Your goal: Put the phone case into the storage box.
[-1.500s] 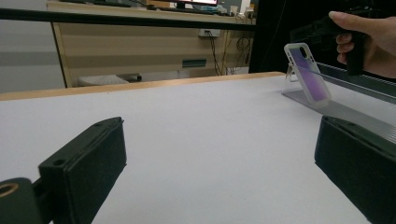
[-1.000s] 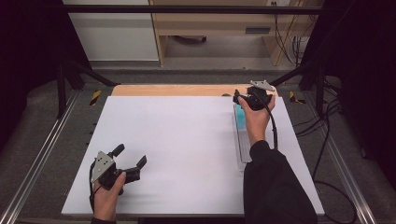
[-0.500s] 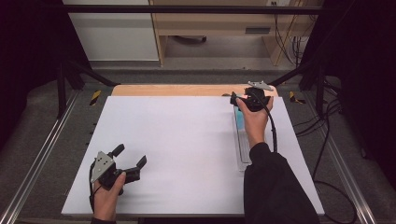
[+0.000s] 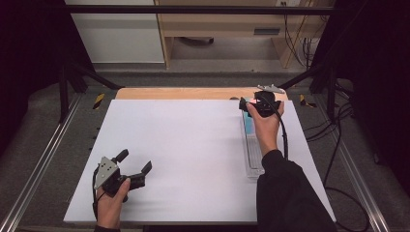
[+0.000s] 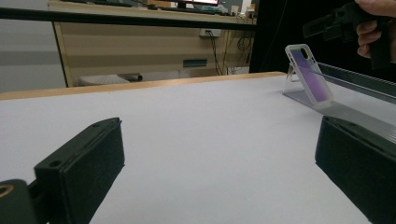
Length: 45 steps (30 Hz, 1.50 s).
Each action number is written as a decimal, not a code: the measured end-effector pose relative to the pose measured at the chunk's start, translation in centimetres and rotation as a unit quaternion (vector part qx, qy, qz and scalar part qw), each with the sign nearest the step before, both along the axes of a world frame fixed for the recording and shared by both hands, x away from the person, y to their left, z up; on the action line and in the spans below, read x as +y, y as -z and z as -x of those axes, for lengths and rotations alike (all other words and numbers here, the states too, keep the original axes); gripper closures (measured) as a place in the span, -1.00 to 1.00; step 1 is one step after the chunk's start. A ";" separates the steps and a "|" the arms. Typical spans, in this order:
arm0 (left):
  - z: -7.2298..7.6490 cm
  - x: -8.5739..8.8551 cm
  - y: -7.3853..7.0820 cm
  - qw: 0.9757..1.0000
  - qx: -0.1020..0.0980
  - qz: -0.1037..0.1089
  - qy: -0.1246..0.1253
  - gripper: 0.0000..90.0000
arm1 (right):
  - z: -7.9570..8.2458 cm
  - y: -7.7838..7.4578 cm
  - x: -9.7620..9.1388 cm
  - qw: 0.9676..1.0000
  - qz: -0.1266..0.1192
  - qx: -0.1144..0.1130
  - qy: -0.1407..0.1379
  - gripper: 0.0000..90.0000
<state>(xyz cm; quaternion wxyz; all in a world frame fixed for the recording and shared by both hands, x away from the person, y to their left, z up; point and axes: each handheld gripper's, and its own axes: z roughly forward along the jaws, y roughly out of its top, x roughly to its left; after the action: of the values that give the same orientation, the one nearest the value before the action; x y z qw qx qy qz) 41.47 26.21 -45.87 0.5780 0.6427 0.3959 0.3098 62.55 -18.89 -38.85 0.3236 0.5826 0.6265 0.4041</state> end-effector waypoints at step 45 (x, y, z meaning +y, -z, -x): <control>0.0 -0.1 0.1 1.000 0.002 -0.002 0.003 -0.98 | 2.0 -1.7 0.4 0.997 0.072 -0.011 -0.022 -0.89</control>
<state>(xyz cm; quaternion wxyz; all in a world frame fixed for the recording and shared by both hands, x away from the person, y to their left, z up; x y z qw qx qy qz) 41.48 26.11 -45.92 0.5771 0.6453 0.3948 0.3076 60.50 -18.52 -37.12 0.3629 0.5396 0.6627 0.3714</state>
